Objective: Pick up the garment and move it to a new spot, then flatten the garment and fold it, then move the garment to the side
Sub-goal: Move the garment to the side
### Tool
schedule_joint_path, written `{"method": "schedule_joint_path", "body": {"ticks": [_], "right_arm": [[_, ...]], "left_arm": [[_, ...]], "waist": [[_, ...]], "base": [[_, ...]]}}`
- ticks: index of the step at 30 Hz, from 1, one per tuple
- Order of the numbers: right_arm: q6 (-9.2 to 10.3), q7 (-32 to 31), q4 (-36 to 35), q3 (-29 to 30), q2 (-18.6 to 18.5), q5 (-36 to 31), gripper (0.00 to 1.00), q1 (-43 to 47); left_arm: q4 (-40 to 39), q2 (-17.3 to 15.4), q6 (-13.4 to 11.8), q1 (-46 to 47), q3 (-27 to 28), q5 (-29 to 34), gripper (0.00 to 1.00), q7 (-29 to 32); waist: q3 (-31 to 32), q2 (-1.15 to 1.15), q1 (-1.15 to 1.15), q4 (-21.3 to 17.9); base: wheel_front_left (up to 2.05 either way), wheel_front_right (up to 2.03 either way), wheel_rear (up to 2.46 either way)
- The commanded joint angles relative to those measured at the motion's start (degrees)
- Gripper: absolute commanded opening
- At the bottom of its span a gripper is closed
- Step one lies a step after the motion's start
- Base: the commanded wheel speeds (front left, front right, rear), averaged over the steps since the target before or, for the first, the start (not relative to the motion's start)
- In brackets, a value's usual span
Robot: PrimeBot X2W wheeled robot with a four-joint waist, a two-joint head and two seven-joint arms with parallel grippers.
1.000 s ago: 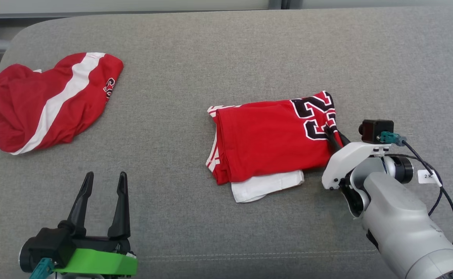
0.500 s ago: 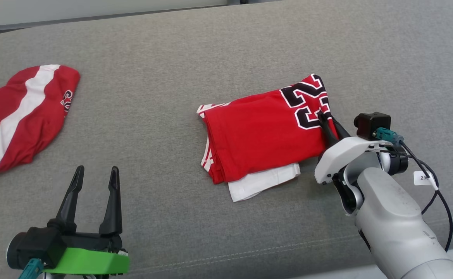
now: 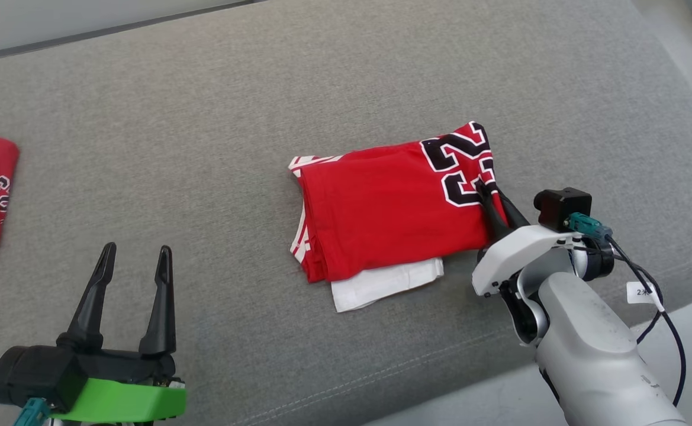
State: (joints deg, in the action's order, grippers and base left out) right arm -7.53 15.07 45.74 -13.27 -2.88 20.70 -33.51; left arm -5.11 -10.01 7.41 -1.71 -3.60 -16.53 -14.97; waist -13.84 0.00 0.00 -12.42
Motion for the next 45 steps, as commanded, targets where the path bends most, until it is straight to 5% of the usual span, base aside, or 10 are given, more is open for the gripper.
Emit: {"method": "schedule_joint_path", "body": {"ticks": [1,18,31,45], "right_arm": [[0.09,0.25,-0.65,-0.32,-0.08,0.60,0.00,0.68],[0.09,0.25,-3.69,-0.75,-0.04,0.99,0.00,1.08],[0.09,0.25,-4.90,5.20,-0.07,-8.50,0.00,-10.37],[0.09,0.24,-4.03,23.19,-0.72,-23.94,0.00,-22.67]], "left_arm": [[-0.43,-0.64,0.14,-0.57,0.14,0.00,1.00,-0.21],[-3.19,-2.73,0.14,-0.64,-0.51,0.29,1.00,-0.20],[-6.99,-8.46,0.08,4.03,-2.32,-2.77,1.00,-0.20],[-12.82,-14.01,0.08,8.84,-2.68,-5.78,1.00,-0.16]], "waist": [[-0.86,0.00,0.00,-3.46],[-3.35,0.00,0.00,-10.00],[-11.34,0.00,0.00,-4.95],[-19.62,0.00,0.00,0.49]], "base": [[0.00,0.00,0.00],[0.00,0.00,0.00],[0.00,0.00,0.00],[0.00,0.00,0.00]]}}
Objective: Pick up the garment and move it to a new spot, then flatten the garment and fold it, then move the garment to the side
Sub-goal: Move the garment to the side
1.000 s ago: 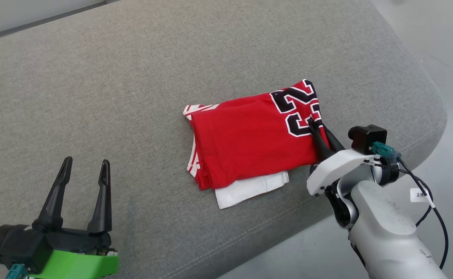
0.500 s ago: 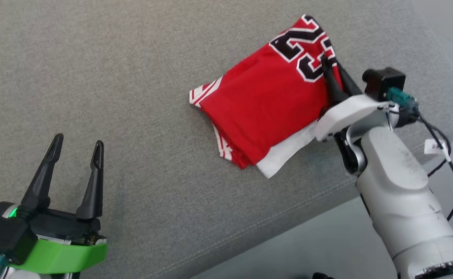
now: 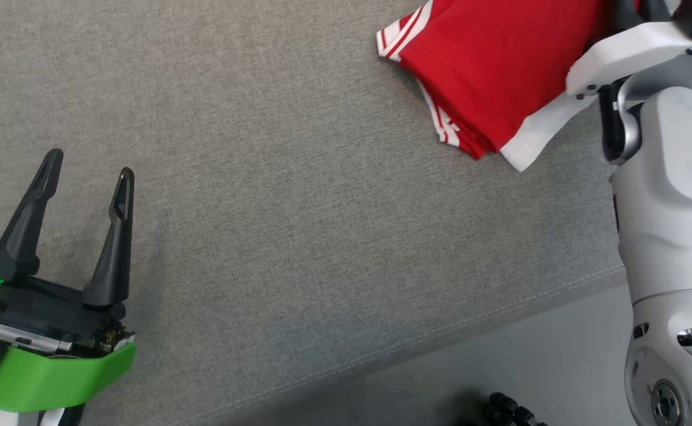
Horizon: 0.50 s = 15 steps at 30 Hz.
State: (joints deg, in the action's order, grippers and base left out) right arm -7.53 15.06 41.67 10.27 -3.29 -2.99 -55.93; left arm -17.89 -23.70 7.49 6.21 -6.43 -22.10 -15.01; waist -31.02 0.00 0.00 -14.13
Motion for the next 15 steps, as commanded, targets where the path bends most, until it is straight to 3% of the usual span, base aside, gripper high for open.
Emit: {"method": "schedule_joint_path", "body": {"ticks": [1,9,15], "right_arm": [[0.09,0.26,0.00,1.49,-0.38,-0.98,0.00,-0.68],[0.09,0.25,-3.16,15.66,-2.34,-7.58,0.00,-2.21],[0.09,0.25,-8.65,22.93,-2.94,-11.40,0.00,-2.85]], "left_arm": [[-0.37,-0.70,0.01,1.12,0.26,-0.46,1.00,-0.11],[-3.00,-2.63,0.01,1.91,1.03,-1.45,1.00,-0.11],[-3.60,-3.50,0.01,1.58,1.83,-1.43,1.00,-0.11]], "waist": [[-2.91,0.00,0.00,2.44],[-5.29,0.00,0.00,3.71],[-5.85,0.00,0.00,3.95]], "base": [[0.00,0.00,0.00],[0.00,0.00,0.00],[0.00,0.00,0.00]]}}
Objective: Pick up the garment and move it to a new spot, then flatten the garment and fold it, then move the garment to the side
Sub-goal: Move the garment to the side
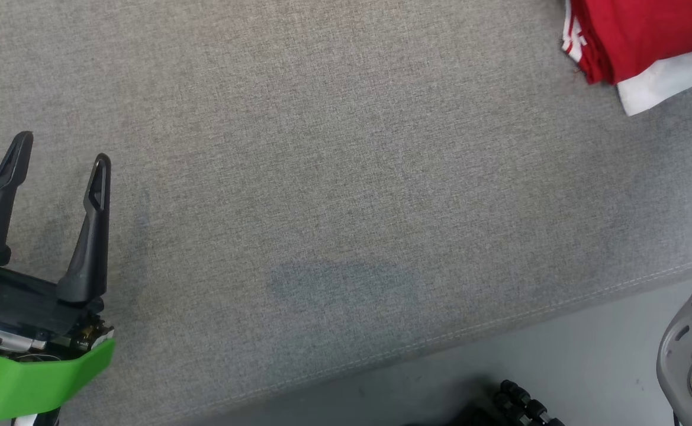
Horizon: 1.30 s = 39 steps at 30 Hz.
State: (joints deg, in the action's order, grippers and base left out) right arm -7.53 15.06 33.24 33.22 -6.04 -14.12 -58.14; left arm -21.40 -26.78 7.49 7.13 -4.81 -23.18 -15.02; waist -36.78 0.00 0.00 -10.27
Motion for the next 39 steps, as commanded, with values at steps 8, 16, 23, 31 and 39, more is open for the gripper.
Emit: {"method": "schedule_joint_path", "body": {"ticks": [8,16,23,31,39], "right_arm": [[0.09,-3.47,-5.29,3.04,0.04,-5.43,0.00,0.05],[0.09,-6.71,-6.76,10.94,0.78,-10.39,0.22,1.68],[0.09,-3.35,-8.67,13.74,2.36,-16.17,1.00,0.82],[0.09,-0.21,-4.67,3.57,3.11,-13.32,1.00,0.64],[0.09,0.21,-2.47,-13.24,3.11,-2.89,1.00,4.39]], "left_arm": [[-0.26,-0.62,0.01,0.10,0.32,-0.03,1.00,-0.10],[-0.30,-0.93,0.01,1.12,0.04,-0.51,1.00,-0.10],[0.18,-0.13,0.01,1.29,0.11,-0.25,1.00,-0.10],[3.20,2.39,0.00,0.95,0.22,-0.51,1.00,-0.10],[9.45,6.17,-2.76,0.47,1.81,-0.27,1.00,-0.10]], "waist": [[-0.38,0.00,0.00,0.45],[-0.89,0.00,0.00,1.97],[-0.22,0.00,0.00,2.43],[3.28,0.00,0.00,2.71],[9.71,0.00,0.00,4.07]], "base": [[0.00,0.00,0.00],[0.00,0.00,0.00],[0.00,0.00,0.00],[0.00,0.00,0.00],[0.00,0.00,0.00]]}}
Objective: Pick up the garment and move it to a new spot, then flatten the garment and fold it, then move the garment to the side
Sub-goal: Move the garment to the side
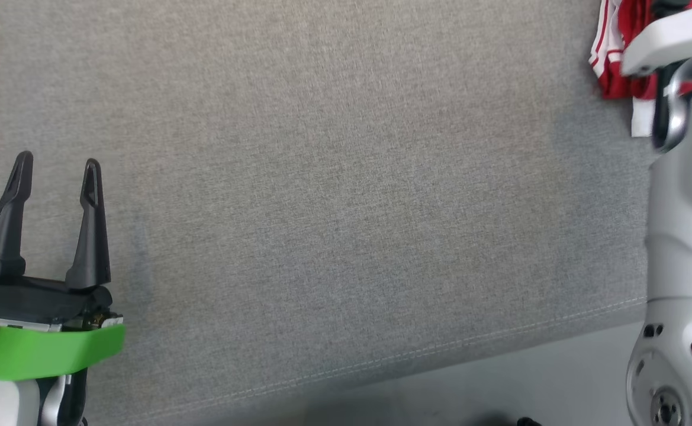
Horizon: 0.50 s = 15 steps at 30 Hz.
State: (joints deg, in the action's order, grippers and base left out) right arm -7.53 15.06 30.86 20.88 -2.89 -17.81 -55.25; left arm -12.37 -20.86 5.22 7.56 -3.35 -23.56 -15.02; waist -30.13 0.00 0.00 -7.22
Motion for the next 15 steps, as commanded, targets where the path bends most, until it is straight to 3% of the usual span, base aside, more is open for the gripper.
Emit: {"method": "schedule_joint_path", "body": {"ticks": [1,7,15], "right_arm": [[0.09,0.22,-0.43,-2.70,-0.02,2.23,1.00,2.19],[0.09,0.23,-3.62,-12.83,-0.09,12.54,1.00,9.10],[0.09,0.25,-8.96,-21.84,-0.16,22.30,1.00,20.44]], "left_arm": [[1.23,0.58,-0.80,-0.09,0.35,-0.04,1.00,-0.07],[6.63,3.14,-3.50,-0.86,0.37,-0.78,1.00,0.15],[10.57,6.01,-6.80,-2.84,0.65,1.24,1.00,-0.11]], "waist": [[3.99,0.00,0.00,1.30],[9.89,0.00,0.00,3.04],[16.45,0.00,0.00,3.54]], "base": [[0.00,0.00,0.00],[0.00,0.00,0.00],[0.00,0.00,0.00]]}}
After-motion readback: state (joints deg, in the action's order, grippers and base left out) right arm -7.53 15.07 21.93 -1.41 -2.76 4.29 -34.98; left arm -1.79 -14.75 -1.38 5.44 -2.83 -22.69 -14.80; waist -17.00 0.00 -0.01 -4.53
